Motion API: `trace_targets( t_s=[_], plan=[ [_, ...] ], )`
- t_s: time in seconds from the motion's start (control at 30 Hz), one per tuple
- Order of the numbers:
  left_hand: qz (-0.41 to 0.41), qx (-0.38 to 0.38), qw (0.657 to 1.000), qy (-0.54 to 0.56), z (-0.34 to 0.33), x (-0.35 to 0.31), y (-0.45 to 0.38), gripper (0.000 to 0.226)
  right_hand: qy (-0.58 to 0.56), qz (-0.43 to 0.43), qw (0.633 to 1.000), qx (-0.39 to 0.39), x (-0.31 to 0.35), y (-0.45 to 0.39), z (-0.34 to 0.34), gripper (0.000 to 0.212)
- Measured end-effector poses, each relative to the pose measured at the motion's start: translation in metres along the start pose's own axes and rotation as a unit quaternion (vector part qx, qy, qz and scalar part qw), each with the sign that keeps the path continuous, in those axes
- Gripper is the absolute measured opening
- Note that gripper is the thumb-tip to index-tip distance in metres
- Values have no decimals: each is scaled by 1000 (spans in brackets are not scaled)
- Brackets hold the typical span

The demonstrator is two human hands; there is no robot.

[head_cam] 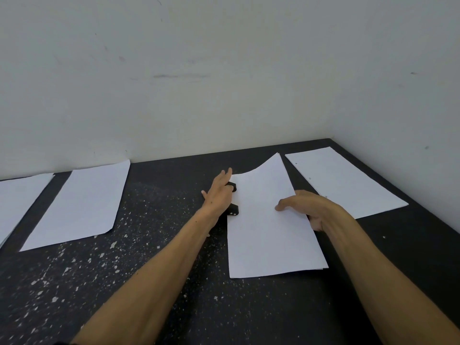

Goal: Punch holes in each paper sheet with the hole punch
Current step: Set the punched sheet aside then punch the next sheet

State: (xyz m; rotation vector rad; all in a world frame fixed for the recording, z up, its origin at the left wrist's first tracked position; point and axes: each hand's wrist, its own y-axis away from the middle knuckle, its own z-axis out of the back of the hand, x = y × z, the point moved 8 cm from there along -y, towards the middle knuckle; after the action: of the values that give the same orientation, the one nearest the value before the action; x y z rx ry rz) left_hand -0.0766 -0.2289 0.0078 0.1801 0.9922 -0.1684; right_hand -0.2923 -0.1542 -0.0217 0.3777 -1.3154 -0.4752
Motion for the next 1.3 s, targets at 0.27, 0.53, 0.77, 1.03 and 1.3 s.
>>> trace_targets(
  t_s=[0.27, 0.53, 0.77, 1.03, 1.3],
  plan=[
    [44, 23, 998, 42, -2, 2, 6, 63, 1, -5, 1000, -23, 3, 6, 1, 35],
    [81, -5, 994, 79, 1, 12, 2, 69, 2, -19, 999, -29, 2, -2, 5, 44],
    [76, -15, 993, 94, -2, 24, -10, 57, -18, -22, 999, -32, -1, -4, 8, 43],
    [77, -17, 992, 99, 0, 23, -10, 54, -15, -19, 999, -33, 5, -12, 7, 47],
    [91, -13, 989, 118, 0, 32, -16, 55, -14, -11, 1000, -22, 20, -16, 4, 24]
  ],
)
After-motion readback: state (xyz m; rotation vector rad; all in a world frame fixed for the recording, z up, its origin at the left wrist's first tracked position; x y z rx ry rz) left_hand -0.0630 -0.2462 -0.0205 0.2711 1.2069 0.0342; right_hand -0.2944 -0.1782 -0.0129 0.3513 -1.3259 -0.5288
